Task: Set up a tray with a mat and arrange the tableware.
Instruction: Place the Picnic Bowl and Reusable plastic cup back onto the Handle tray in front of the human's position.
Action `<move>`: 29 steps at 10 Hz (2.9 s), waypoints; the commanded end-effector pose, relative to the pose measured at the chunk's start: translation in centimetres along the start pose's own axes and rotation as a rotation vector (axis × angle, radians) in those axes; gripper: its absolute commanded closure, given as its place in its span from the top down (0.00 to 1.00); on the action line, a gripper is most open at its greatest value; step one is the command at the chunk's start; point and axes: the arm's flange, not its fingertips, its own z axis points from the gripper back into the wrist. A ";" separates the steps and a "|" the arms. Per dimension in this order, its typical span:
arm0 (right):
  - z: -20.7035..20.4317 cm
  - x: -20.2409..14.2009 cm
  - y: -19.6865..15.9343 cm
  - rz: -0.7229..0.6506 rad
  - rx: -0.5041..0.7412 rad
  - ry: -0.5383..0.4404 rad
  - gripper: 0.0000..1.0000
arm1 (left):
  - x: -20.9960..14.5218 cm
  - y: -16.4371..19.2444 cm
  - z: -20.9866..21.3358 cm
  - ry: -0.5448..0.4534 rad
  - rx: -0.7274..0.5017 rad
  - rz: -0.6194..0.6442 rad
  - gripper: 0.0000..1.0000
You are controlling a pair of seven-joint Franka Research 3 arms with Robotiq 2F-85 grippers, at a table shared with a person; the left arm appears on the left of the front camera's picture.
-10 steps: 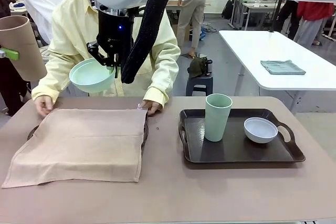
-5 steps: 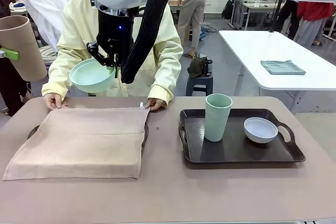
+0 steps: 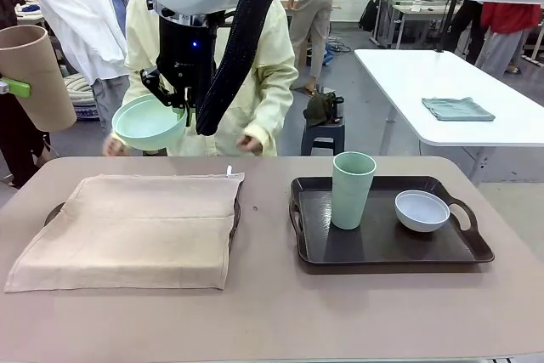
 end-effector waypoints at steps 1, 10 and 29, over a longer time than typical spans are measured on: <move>-0.1 0.1 0.1 -0.001 -0.002 -0.012 0.02 | 0.0 -0.1 -0.1 0.001 0.004 -0.017 0.00; -18.1 1.5 -3.0 0.045 0.025 0.054 0.04 | -13.4 0.1 -7.1 0.011 -0.034 0.071 0.88; -26.9 3.0 -4.6 0.077 0.085 0.098 0.04 | -20.7 -1.2 -14.1 -0.096 -0.134 0.047 0.88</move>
